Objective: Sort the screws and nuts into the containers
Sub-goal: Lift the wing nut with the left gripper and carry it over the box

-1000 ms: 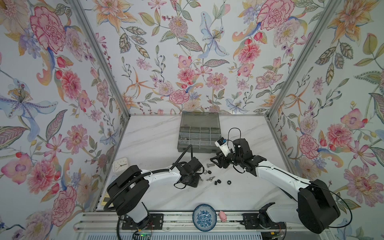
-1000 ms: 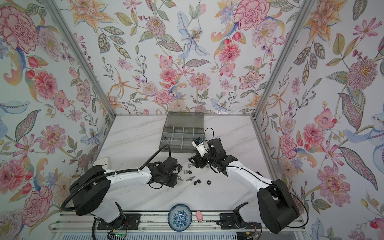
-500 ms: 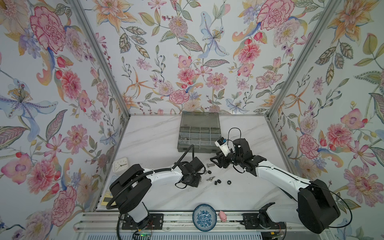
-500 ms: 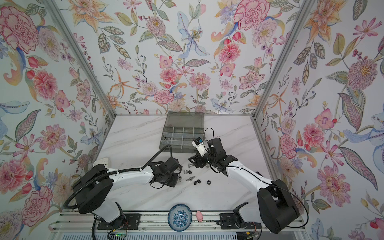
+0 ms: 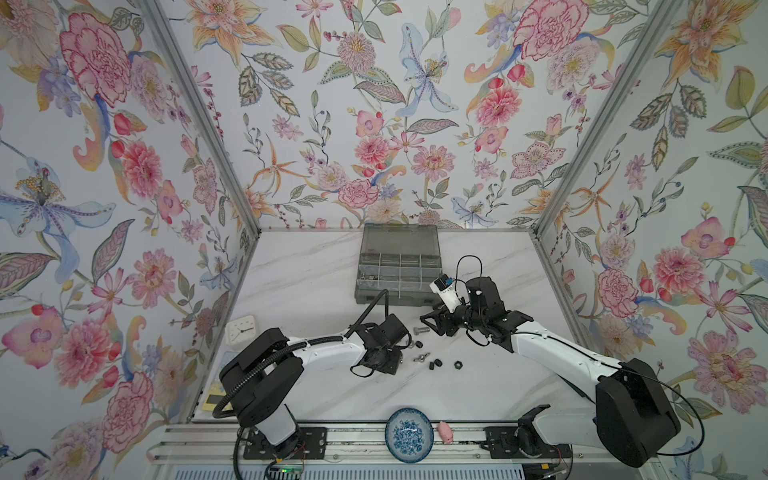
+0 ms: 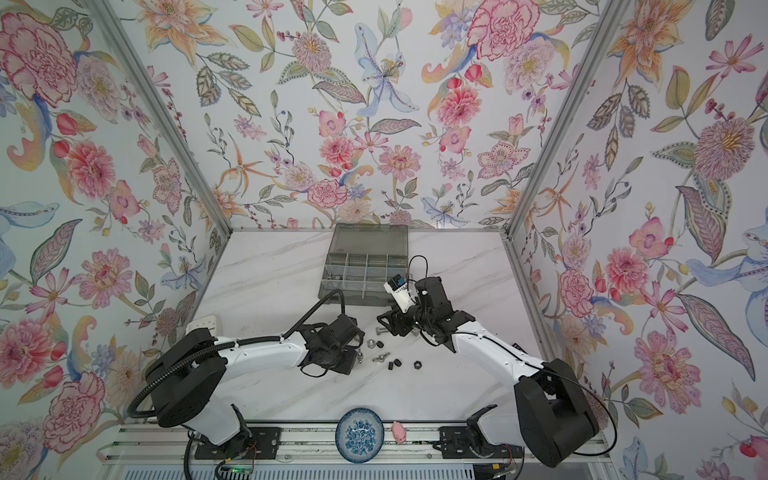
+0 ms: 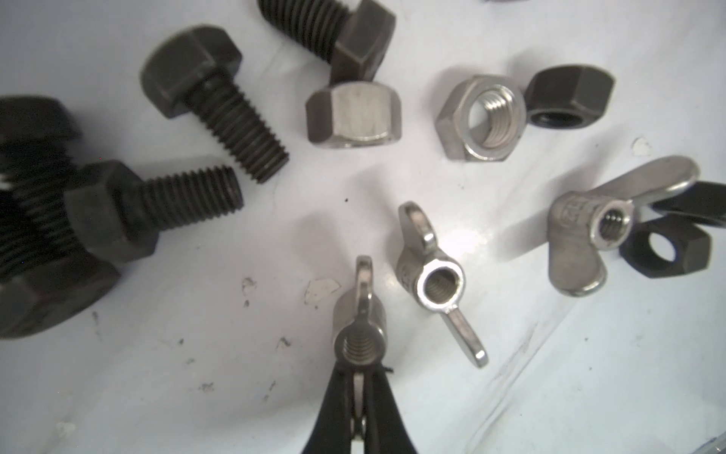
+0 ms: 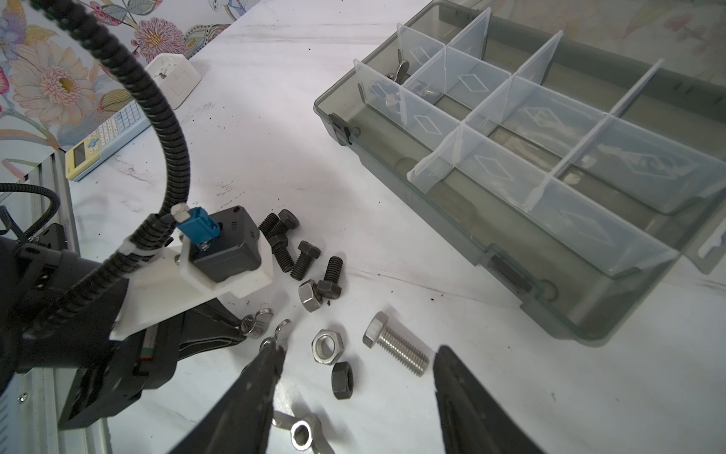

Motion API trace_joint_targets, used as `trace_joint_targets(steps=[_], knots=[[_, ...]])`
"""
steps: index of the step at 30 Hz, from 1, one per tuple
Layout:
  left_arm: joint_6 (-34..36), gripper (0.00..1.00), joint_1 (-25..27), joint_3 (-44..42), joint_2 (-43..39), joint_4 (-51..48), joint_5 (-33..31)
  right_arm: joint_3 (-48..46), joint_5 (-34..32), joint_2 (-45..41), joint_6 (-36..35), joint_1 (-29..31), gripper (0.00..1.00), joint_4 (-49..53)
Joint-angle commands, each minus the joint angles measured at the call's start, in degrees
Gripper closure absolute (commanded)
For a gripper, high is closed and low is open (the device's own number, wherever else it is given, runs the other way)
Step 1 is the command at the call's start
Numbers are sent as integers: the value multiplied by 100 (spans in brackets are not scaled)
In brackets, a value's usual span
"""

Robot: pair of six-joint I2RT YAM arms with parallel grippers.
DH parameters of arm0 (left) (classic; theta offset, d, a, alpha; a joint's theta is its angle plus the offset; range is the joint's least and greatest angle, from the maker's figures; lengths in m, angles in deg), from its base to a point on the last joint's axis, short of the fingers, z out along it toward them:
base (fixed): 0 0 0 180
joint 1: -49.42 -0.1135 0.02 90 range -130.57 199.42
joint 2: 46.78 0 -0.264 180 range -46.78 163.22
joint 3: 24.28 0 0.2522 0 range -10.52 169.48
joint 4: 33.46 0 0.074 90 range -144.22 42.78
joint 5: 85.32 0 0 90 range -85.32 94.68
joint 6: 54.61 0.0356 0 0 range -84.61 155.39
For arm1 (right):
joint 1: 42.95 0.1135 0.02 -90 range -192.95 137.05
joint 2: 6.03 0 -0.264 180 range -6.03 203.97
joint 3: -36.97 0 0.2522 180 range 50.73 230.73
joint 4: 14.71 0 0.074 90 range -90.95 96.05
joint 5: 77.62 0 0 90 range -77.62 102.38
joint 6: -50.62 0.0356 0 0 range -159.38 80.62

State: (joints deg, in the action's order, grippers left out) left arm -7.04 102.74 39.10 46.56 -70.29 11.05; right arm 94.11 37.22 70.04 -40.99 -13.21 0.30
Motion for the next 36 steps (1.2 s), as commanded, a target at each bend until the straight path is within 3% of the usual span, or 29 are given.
trace_joint_targets(steps=[1,10,18,23,29,36], knots=[[113,100,82,82,66,-303,-137,-40,91,-77,57,-34,35,-95],[388,100,-246,219,-943,-629,-488,4,117,-111,64,-48,35,-107],[938,100,-1529,476,-1738,17,-189,-5,126,-101,96,-52,35,-133],[1474,100,-2093,1433,-1206,127,-661,-23,75,-88,161,-51,35,-205],[1695,100,-2784,2031,0,813,-201,4,-83,-116,256,-37,35,-187],[1853,100,-3059,2757,1164,1078,112,-41,-181,-115,360,-21,35,-213]])
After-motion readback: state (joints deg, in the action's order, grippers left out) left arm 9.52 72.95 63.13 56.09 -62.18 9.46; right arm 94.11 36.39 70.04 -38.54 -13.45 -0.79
